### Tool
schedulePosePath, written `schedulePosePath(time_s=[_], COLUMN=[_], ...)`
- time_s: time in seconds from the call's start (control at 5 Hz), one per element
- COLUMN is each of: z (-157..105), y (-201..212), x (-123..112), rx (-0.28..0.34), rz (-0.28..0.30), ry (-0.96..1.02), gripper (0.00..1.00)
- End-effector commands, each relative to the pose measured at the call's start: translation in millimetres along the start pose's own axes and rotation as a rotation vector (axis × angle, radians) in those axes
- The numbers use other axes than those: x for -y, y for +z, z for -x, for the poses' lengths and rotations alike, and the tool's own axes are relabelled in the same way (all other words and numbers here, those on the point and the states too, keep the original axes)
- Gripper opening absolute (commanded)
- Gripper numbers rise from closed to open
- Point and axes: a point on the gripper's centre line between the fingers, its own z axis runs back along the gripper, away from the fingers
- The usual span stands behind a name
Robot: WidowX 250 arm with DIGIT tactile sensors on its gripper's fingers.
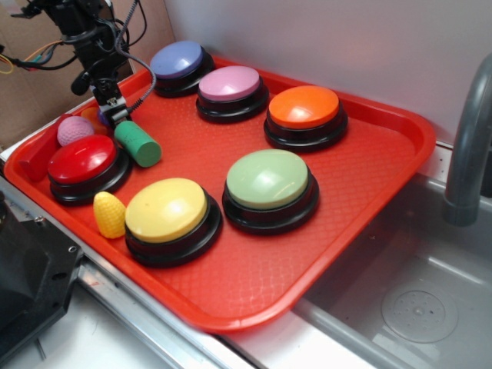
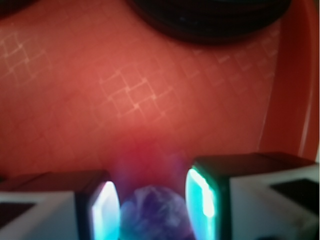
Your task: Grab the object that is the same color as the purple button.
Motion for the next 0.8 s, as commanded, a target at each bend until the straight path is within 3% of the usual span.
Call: schedulePosePath(time_s=[0.0, 0.2, 0.6], z=[-17.7, -29.4, -51.9], y=[94.5, 120.2, 135.3], x=[5.8, 25.1, 85.9], rx=[0.035, 0.051, 0.069], rz=[-0.025, 0.000, 0.061], ry=[0.174, 0.199, 0.115], gripper=[0.00, 0.00, 0.00])
